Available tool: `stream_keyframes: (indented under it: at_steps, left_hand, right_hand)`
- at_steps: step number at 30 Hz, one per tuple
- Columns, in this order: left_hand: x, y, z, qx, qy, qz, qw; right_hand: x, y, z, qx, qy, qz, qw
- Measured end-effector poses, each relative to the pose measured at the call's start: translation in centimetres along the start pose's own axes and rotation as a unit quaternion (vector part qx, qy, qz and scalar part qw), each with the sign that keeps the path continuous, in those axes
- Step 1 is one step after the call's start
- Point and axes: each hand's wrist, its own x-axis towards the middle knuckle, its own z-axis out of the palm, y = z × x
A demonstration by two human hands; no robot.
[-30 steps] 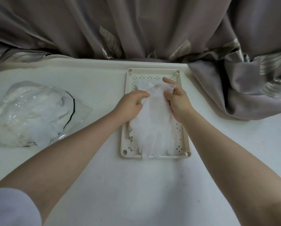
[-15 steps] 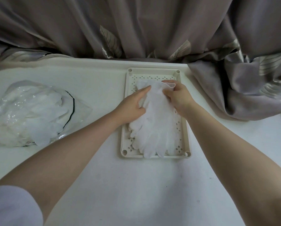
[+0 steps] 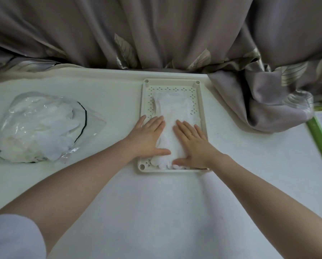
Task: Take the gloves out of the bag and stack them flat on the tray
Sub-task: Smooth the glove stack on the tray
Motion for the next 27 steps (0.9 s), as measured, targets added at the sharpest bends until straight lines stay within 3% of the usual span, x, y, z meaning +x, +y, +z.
stream_keyframes:
  at_steps: [4, 10, 14, 17, 22, 27]
  left_hand:
    - [0.9, -0.3, 0.5, 0.029, -0.001, -0.027, 0.999]
    - [2.3, -0.2, -0.7, 0.006, 0.016, -0.062, 0.998]
    - [1.4, -0.7, -1.1, 0.001, -0.005, -0.052, 0.999]
    - [-0.7, -1.6, -1.1, -0.049, 0.007, -0.019, 0.999]
    - [-5.3, -5.0, -1.2, -0.065, 0.148, -0.014, 0.987]
    - [-10.5, -10.7, -1.6, -0.033, 0.303, -0.066, 0.95]
  right_hand:
    - [0.1, 0.2, -0.4, -0.021, -0.018, 0.046, 0.999]
    - [0.7, -0.2, -0.9, 0.035, -0.039, 0.1, 0.994]
    - [0.9, -1.2, -2.2, 0.029, -0.075, 0.138, 0.987]
    - [1.1, -3.2, -4.1, 0.066, -0.043, 0.129, 0.989]
    - [3.3, -9.3, -6.2, 0.141, 0.079, 0.077, 0.984]
    - [6.7, -16.3, -7.1, 0.209, 0.134, 0.007, 0.969]
